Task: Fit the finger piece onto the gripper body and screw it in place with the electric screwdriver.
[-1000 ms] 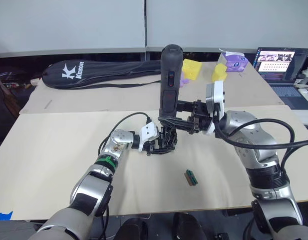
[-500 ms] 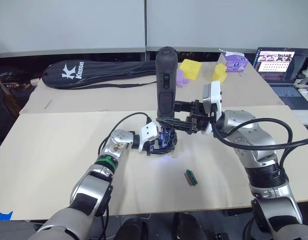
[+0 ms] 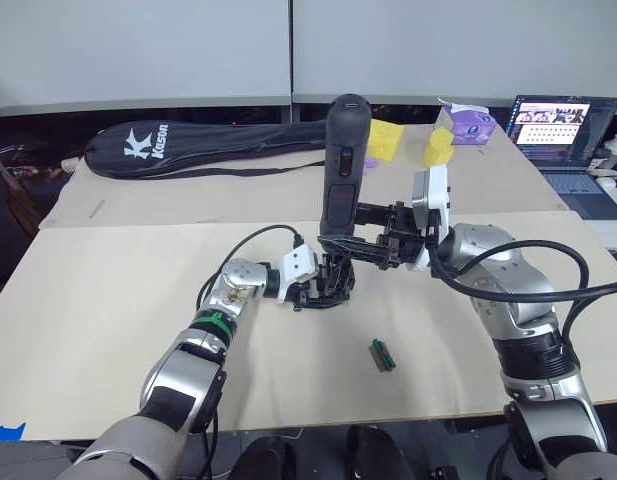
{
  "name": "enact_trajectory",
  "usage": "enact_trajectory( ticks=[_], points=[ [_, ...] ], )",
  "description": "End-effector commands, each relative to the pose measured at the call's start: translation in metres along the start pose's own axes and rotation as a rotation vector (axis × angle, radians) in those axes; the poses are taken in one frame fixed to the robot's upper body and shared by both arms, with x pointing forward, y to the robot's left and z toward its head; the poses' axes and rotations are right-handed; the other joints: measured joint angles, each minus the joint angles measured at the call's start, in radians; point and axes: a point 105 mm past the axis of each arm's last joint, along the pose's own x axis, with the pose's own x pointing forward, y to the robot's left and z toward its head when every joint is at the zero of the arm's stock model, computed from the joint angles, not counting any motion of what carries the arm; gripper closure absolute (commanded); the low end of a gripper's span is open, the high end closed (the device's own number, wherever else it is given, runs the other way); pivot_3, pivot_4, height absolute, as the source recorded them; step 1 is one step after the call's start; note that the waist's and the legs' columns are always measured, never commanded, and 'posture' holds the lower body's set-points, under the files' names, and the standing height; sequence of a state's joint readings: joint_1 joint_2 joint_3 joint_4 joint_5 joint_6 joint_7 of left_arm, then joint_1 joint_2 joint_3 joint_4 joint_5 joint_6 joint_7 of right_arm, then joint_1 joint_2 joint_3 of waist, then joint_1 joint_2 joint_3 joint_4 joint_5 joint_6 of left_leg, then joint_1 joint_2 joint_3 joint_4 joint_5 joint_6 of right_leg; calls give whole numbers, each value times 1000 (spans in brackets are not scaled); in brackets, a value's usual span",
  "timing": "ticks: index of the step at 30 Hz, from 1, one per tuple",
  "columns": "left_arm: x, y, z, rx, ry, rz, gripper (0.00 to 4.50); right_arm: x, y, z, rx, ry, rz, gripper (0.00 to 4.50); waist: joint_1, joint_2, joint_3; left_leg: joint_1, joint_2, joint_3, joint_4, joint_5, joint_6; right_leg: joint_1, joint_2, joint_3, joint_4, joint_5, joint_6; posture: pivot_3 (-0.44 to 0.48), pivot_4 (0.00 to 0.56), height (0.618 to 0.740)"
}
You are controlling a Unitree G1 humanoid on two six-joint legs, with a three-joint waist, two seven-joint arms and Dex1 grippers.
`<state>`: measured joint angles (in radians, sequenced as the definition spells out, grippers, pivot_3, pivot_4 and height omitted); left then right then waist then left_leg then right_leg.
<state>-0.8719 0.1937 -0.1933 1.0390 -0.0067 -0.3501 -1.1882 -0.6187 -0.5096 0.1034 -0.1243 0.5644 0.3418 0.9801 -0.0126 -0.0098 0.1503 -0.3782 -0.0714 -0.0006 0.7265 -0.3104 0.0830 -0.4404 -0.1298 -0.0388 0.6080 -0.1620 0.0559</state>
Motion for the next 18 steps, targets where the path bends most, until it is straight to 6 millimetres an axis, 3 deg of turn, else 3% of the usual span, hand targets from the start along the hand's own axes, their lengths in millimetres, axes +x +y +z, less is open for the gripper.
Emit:
enact_trajectory(
  ticks=[1,4,6,12,18],
  points=[
    [-7,11,16,71,-30,17,2152,-21,-15,-36,74,173,-113,2589,0,0,0,0,0,0,0,0,0,0,0,0,0,0,0,0,150,723],
    [-7,10,15,69,-25,14,2152,-17,-18,-8,16,103,-101,2589,0,0,0,-1,0,0,0,0,0,-1,0,0,0,0,0,0,150,723],
    [-6,10,14,64,-20,12,2152,-12,-19,22,-29,12,-89,2589,0,0,0,-3,0,0,0,0,0,-3,0,0,0,0,0,0,150,723],
    [-3,6,10,53,-6,-10,2152,-5,-11,91,-96,-200,-44,2589,3,0,1,-24,-1,0,2,5,-9,-24,-1,0,3,2,-2,0,150,723],
    [-2,5,9,50,3,-23,2152,-2,6,105,-112,-257,29,2589,2,0,1,-28,-1,0,2,6,-9,-27,0,-3,4,2,-2,0,150,723]
  ],
)
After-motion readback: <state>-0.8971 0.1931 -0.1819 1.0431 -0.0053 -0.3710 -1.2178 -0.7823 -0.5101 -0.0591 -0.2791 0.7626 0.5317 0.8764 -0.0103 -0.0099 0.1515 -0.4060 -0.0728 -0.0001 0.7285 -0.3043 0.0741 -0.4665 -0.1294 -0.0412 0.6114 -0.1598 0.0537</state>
